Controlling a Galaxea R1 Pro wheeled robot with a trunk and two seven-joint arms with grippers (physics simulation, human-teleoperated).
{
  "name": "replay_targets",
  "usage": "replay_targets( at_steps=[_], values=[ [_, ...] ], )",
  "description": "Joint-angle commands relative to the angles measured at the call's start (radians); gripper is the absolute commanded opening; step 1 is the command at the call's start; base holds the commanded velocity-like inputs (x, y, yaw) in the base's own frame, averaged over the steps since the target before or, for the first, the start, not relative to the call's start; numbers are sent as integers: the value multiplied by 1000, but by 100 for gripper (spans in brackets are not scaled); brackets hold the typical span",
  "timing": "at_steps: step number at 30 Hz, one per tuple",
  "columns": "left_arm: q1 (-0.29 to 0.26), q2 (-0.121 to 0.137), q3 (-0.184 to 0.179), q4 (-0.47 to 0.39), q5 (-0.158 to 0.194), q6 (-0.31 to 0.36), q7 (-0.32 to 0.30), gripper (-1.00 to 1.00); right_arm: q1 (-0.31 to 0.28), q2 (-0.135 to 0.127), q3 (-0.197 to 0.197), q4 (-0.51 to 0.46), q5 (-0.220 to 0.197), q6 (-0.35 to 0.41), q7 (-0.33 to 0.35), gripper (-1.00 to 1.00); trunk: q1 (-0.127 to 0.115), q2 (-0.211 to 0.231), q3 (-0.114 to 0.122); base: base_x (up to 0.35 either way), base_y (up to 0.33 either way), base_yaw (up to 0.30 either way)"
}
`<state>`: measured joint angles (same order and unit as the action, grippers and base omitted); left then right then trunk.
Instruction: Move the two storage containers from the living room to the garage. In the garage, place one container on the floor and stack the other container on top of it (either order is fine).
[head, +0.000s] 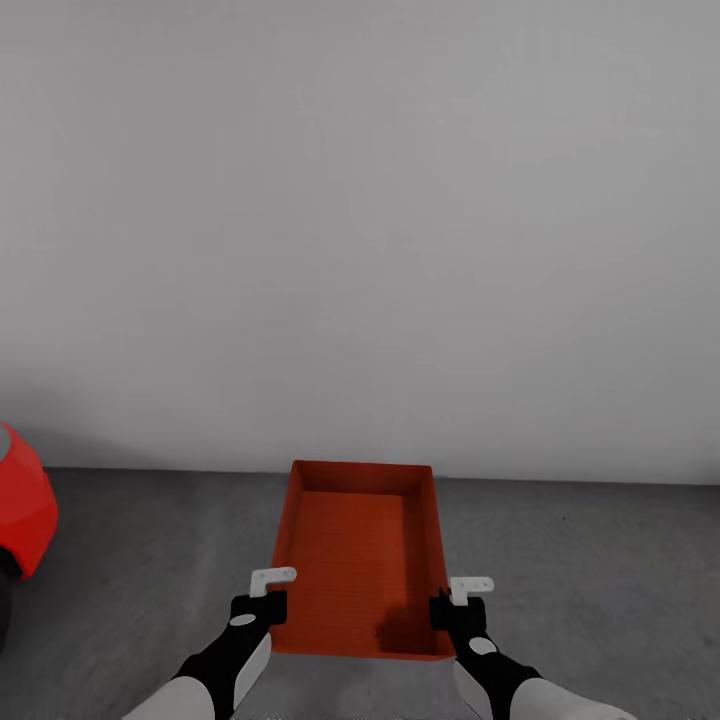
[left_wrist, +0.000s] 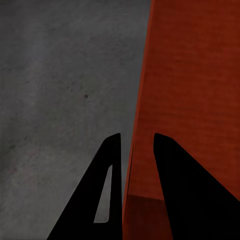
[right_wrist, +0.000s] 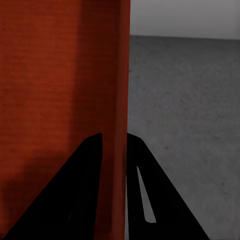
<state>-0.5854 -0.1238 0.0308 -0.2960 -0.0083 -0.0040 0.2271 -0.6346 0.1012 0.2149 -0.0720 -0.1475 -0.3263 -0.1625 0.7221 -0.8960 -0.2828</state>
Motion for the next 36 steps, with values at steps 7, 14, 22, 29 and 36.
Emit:
replay_targets(
  at_steps=[7, 14, 22, 29, 36],
  values=[
    [-1, 27, 54, -15, -18, -57, 10, -100, 0, 0, -43, 1, -9, -2, 0, -100, 0, -1, -12, 0, 0, 0],
    [-1, 27, 54, -15, -18, -57, 9, -100, 0, 0, -43, 1, -9, -2, 0, -100, 0, -1, -24, 0, 0, 0],
    [-1, 27, 54, -15, -18, -57, 9, -100, 0, 0, -43, 1, -9, -2, 0, -100, 0, -1, -36, 0, 0, 0],
    [-1, 27, 54, -15, -18, -57, 10, -100, 0, 0, -43, 1, -9, -2, 0, -100, 0, -1, -47, 0, 0, 0],
    [-1, 26, 54, -15, -18, -57, 9, -100, 0, 0, -43, 1, -9, -2, 0, -100, 0, -1, -58, 0, 0, 0]
  ],
)
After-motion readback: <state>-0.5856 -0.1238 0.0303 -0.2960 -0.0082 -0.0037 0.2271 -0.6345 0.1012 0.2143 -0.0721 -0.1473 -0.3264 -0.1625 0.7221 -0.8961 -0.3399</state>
